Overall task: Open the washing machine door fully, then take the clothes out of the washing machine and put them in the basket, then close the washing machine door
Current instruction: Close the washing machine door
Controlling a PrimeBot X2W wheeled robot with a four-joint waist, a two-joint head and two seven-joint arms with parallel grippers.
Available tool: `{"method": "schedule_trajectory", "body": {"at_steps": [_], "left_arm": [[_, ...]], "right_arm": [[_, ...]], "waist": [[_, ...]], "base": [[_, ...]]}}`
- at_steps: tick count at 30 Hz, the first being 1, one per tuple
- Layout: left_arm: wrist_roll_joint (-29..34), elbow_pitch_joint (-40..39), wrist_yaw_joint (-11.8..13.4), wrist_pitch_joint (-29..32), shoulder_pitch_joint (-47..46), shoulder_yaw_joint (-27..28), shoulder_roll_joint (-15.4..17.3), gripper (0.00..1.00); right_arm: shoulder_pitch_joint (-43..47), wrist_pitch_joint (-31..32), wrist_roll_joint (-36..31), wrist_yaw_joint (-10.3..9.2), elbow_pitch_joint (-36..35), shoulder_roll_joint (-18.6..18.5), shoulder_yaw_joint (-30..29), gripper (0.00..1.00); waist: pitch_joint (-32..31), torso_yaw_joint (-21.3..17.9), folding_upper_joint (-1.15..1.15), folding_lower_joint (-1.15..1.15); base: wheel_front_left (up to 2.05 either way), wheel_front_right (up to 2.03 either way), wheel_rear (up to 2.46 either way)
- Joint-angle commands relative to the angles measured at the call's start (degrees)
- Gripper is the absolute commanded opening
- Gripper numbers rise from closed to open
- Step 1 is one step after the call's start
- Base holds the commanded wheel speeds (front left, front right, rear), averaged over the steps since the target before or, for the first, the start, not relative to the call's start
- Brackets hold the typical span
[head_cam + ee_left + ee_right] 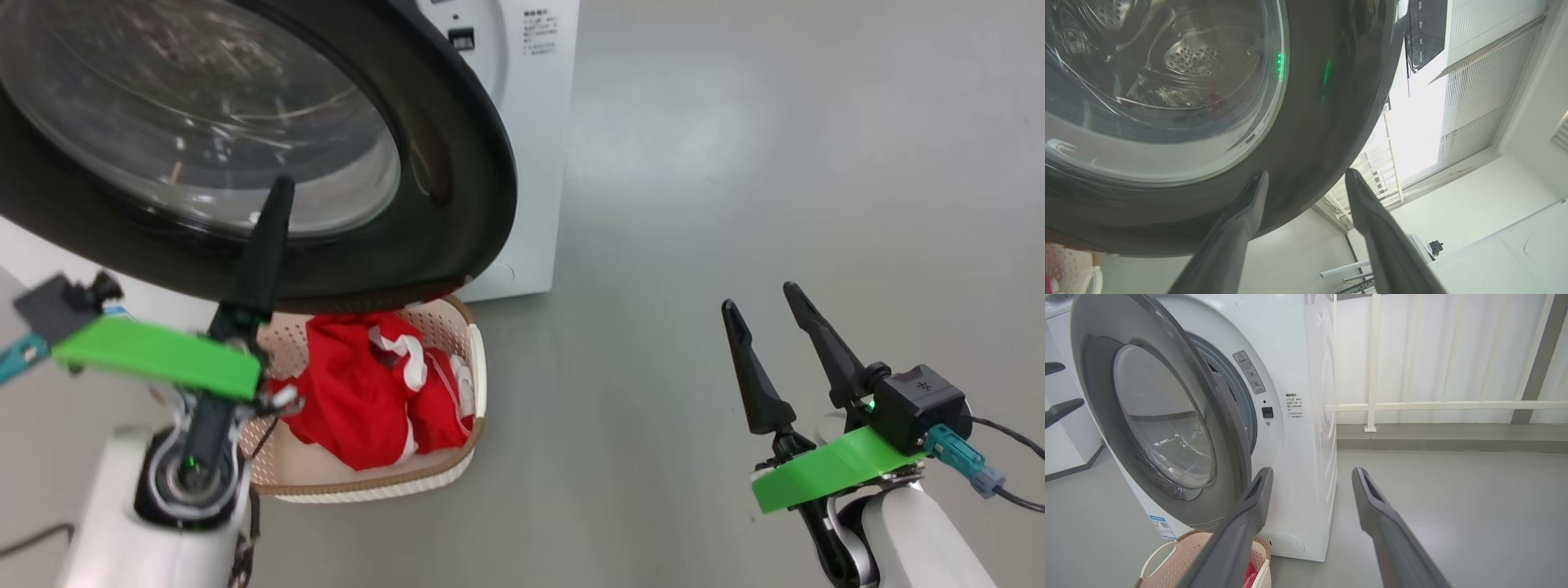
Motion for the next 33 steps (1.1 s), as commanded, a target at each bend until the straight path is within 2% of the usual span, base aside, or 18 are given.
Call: {"method": "schedule_trajectory", "body": {"at_steps": [1, 7, 12, 18, 24, 30, 33], "left_arm": [[4.01, -2.32, -0.87, -2.49, 1.82, 0.77, 3.0, 1.0], [17.38, -5.47, -1.14, -12.67, 9.51, -1.96, 5.76, 1.0], [28.37, -7.52, 0.42, -18.1, 15.42, -4.85, 8.24, 1.0], [39.49, -11.37, 4.08, -20.2, 21.76, -6.93, 10.3, 1.0], [50.19, -16.42, 8.76, -20.81, 26.41, -4.87, 10.66, 1.0], [57.41, -19.25, 9.22, -20.84, 31.24, -2.15, 9.14, 1.0], [58.73, -19.33, 9.31, -20.85, 32.64, -0.99, 8.51, 1.0]], "right_arm": [[0.66, -0.35, -0.5, 0.2, -1.23, 0.13, 0.96, 1.0], [3.12, -0.35, -1.16, 0.2, -2.51, 0.13, -1.28, 1.0], [5.16, -0.35, -1.64, 0.2, -3.51, 0.13, -1.68, 1.0], [7.06, -0.35, -2.27, 0.2, -5.37, 0.13, -2.82, 1.0], [8.87, -0.35, -2.43, 0.2, -7.04, 0.13, -4.09, 1.0], [11.41, -0.35, -1.81, 0.2, -8.32, 0.13, -5.19, 1.0], [12.09, -0.35, -1.67, 0.2, -8.5, 0.13, -5.33, 1.0]], "waist": [[-2.66, 1.31, 0.0, 0.0], [-6.19, 2.39, 0.0, 0.0], [-8.88, 2.88, 0.0, 0.0], [-10.46, 3.24, 0.0, 0.0], [-11.39, 3.51, 0.0, 0.0], [-12.21, 3.87, 0.0, 0.0], [-12.41, 3.86, 0.0, 0.0]], "base": [[0.0, 0.0, 0.0], [0.0, 0.0, 0.0], [0.0, 0.0, 0.0], [0.0, 0.0, 0.0], [0.0, 0.0, 0.0], [0.0, 0.0, 0.0], [0.0, 0.0, 0.0]]}}
